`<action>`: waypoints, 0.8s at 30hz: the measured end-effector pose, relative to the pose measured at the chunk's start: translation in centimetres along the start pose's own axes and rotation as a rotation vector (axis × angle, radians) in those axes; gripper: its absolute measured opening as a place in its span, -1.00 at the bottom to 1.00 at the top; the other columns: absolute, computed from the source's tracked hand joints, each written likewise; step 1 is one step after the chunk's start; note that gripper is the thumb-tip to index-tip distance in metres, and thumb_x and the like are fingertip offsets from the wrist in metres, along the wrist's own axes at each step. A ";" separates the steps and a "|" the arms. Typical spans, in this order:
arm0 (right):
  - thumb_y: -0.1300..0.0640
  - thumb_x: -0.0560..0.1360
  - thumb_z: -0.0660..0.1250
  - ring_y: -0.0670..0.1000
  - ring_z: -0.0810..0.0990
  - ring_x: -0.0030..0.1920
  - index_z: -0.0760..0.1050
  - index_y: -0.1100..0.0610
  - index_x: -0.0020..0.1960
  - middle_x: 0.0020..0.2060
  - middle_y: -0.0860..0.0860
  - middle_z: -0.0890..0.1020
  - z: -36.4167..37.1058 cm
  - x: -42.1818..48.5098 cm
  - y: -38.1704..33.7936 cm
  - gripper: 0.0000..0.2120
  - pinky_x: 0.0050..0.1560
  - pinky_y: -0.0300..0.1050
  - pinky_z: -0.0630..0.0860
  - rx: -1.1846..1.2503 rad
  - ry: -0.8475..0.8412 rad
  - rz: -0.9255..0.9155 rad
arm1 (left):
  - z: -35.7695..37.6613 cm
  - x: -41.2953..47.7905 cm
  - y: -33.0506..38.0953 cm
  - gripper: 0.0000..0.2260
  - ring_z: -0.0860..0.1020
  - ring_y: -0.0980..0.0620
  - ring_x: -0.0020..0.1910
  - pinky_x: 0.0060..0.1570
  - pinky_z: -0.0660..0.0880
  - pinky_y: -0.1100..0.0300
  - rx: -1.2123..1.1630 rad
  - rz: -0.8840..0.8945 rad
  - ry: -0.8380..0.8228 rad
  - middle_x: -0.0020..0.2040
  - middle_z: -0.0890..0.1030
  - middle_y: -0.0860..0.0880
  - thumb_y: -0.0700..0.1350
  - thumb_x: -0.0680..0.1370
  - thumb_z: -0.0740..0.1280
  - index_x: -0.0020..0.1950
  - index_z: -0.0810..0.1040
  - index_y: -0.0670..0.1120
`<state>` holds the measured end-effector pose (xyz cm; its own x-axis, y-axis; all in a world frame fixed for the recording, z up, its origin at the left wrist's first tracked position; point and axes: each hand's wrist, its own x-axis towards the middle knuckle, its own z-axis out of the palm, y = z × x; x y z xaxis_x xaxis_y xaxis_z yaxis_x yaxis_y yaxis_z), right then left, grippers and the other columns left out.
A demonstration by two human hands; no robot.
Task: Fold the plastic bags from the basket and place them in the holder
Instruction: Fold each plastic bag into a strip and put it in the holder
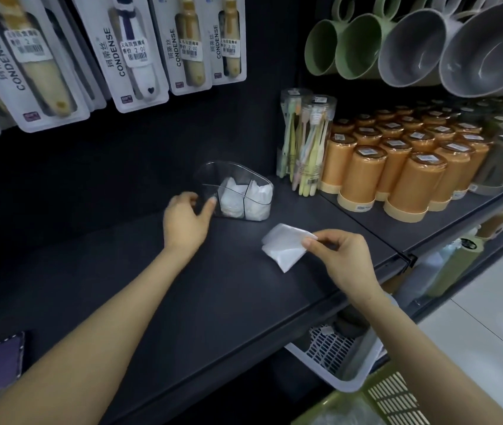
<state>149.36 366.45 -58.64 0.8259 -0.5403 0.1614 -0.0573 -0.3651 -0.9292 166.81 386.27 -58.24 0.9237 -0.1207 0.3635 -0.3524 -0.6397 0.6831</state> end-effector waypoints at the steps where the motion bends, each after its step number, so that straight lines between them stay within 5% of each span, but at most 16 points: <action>1: 0.10 0.47 0.45 -0.08 0.60 -0.20 0.67 0.07 -0.18 -0.27 -0.09 0.68 -0.1 0.2 0.2 -0.92 -0.07 -0.07 0.54 -0.026 -0.002 -0.001 | 0.3 1.0 -0.2 -0.52 0.53 -0.20 0.14 0.17 0.44 0.04 -0.006 -0.078 0.001 0.19 0.54 -0.27 0.07 0.55 0.35 0.29 0.48 -0.29; 4: 0.09 0.47 0.45 -0.04 0.61 -0.15 0.68 0.06 -0.17 -0.25 -0.11 0.68 -0.2 0.8 0.4 -0.93 -0.01 0.01 0.55 -0.079 -0.007 -0.017 | 0.8 3.5 -0.1 -0.30 0.35 -0.15 0.41 0.38 0.30 0.05 -0.143 -0.272 -0.126 0.46 0.34 -0.21 0.19 0.53 0.32 0.50 0.24 -0.22; 8: 0.09 0.46 0.45 -0.02 0.61 -0.12 0.66 0.01 -0.20 -0.25 -0.13 0.68 -0.5 1.0 0.2 -0.93 0.00 0.02 0.55 -0.094 -0.008 -0.031 | 0.9 4.7 0.6 -0.30 0.26 -0.02 0.48 0.39 0.21 0.19 -0.734 -0.456 -0.306 0.51 0.27 -0.07 0.08 0.54 0.35 0.56 0.11 -0.12; 10: 0.09 0.46 0.45 -0.03 0.60 -0.17 0.66 0.02 -0.20 -0.26 -0.10 0.68 -0.6 1.1 0.0 -0.93 -0.02 0.01 0.56 -0.073 -0.002 -0.027 | 1.0 4.9 0.8 -0.45 0.37 0.02 0.40 0.42 0.22 0.14 -0.748 -0.456 -0.350 0.41 0.41 -0.02 0.01 0.56 0.35 0.49 0.27 -0.09; 13: 0.11 0.46 0.45 -0.06 0.57 -0.23 0.66 0.05 -0.21 -0.28 -0.04 0.68 -0.9 0.9 -0.5 -0.92 -0.05 -0.01 0.53 -0.032 0.002 -0.012 | 1.1 4.4 1.6 -0.96 0.53 0.17 0.01 0.33 0.32 0.14 -0.721 -0.447 -0.425 0.01 0.59 0.10 -0.11 0.59 0.31 0.01 0.52 0.03; 16: 0.15 0.46 0.45 -0.08 0.57 -0.24 0.65 0.03 -0.23 -0.29 -0.03 0.68 -1.2 0.6 -1.2 -0.90 -0.09 -0.09 0.53 0.001 -0.007 -0.004 | 1.1 4.3 1.4 -0.81 0.52 0.06 0.19 0.35 0.33 0.10 -0.762 -0.492 -0.411 0.16 0.59 0.01 -0.22 0.58 0.26 0.15 0.54 -0.03; 19: 0.15 0.46 0.45 -0.13 0.56 -0.27 0.64 0.02 -0.23 -0.31 -0.08 0.67 -1.5 0.1 -1.6 -0.89 -0.14 -0.22 0.50 -0.007 -0.025 0.003 | 1.2 4.1 2.1 -0.63 0.28 -0.04 0.47 0.47 0.17 0.06 -0.851 -0.561 -0.424 0.43 0.40 -0.06 -0.07 0.60 0.26 0.40 0.41 -0.09; 24: 0.16 0.47 0.44 -0.18 0.55 -0.29 0.66 0.08 -0.18 -0.30 -0.06 0.67 -2.1 -0.3 -2.0 -0.93 -0.16 -0.25 0.49 -0.031 -0.031 0.011 | 1.9 3.9 3.8 -0.77 0.47 0.04 0.22 0.39 0.29 0.12 -0.849 -0.532 -0.488 0.34 0.49 -0.05 0.01 0.64 0.21 0.26 0.45 -0.03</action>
<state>148.02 365.72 -56.15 0.8419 -0.5211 0.1404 -0.0837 -0.3831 -0.9199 169.37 381.89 -55.43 0.8816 -0.3903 -0.2652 0.2904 0.0057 0.9569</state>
